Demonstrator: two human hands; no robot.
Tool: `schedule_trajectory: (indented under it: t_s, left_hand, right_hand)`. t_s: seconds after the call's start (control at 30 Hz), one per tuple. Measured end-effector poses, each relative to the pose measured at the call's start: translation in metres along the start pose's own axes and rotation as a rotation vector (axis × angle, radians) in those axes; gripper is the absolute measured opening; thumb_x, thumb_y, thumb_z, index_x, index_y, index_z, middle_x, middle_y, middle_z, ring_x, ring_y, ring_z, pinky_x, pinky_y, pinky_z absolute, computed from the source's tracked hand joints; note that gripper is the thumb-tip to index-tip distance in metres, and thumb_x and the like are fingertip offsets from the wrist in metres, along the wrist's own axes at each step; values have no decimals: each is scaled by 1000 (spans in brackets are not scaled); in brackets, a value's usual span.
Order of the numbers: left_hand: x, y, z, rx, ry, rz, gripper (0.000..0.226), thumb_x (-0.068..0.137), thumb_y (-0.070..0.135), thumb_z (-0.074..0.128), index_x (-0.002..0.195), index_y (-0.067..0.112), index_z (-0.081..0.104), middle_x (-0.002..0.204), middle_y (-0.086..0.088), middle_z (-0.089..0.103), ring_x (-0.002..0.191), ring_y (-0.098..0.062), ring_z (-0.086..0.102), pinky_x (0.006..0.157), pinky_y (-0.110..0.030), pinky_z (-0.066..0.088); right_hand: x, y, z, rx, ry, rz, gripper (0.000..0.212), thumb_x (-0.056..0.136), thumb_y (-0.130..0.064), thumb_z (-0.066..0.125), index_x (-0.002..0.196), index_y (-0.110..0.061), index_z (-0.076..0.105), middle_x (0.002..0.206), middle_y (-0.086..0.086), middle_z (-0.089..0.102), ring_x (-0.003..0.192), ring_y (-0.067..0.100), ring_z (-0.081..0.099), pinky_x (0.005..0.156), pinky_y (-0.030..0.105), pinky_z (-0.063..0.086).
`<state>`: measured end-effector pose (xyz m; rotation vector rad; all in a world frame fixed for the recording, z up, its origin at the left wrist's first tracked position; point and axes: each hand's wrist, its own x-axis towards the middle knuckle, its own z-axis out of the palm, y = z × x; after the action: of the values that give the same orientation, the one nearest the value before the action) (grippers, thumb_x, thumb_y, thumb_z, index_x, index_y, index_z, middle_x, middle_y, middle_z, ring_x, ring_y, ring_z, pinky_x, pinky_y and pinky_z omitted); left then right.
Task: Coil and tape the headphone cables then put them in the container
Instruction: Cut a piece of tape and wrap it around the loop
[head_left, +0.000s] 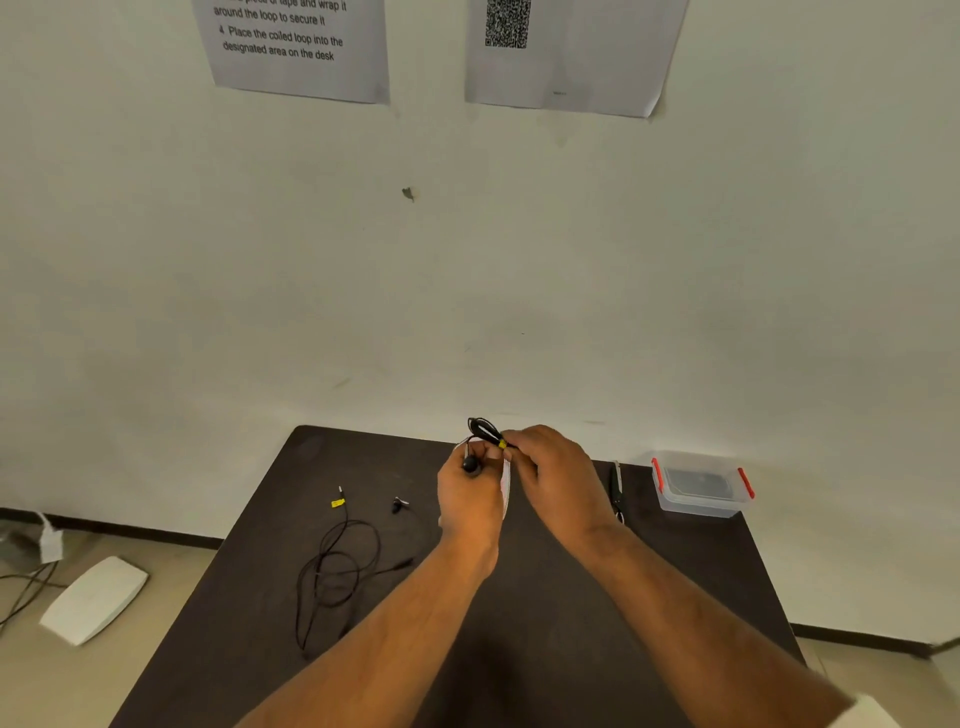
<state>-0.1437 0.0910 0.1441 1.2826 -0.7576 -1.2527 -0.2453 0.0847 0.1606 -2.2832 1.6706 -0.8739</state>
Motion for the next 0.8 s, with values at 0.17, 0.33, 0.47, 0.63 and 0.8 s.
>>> schedule_trajectory:
  t_s: [0.17, 0.33, 0.47, 0.63, 0.8]
  left_hand:
    - [6, -1, -5, 201, -35, 97, 11, 85, 34, 62, 75, 31, 66, 67, 8, 65, 73, -17, 62, 91, -50, 46]
    - [4, 0, -9, 267, -40, 187, 11, 86, 32, 64, 76, 36, 64, 76, 2, 68, 78, -18, 63, 88, -53, 47]
    - [-1, 5, -9, 44, -89, 117, 9, 92, 15, 63, 94, 12, 71, 88, -7, 73, 85, -13, 67, 78, -26, 51]
    - [-1, 4, -15, -91, -127, 72, 18, 90, 18, 65, 95, 3, 72, 92, -16, 72, 91, -23, 68, 82, -32, 51]
    - [-1, 8, -16, -187, -62, 43, 15, 86, 16, 69, 94, 4, 73, 85, -8, 72, 87, -21, 66, 84, -43, 49]
  right_hand:
    - [5, -3, 0, 218, 39, 191, 21, 95, -9, 50, 102, -13, 70, 90, -1, 65, 83, 11, 58, 70, 14, 44]
    - [18, -10, -15, 782, -81, 592, 19, 92, -8, 54, 86, -12, 72, 68, 0, 61, 63, 12, 49, 57, 24, 39]
    - [20, -7, -24, 952, -184, 574, 19, 92, -5, 57, 85, -13, 73, 77, 9, 64, 68, 14, 51, 57, 24, 39]
    - [21, -3, -28, 1014, -222, 523, 14, 89, -5, 63, 98, -12, 70, 71, 8, 66, 62, 12, 56, 52, 25, 41]
    - [17, -13, -29, 731, -134, 357, 8, 84, -17, 71, 90, -12, 70, 79, 2, 70, 64, 7, 61, 54, 21, 48]
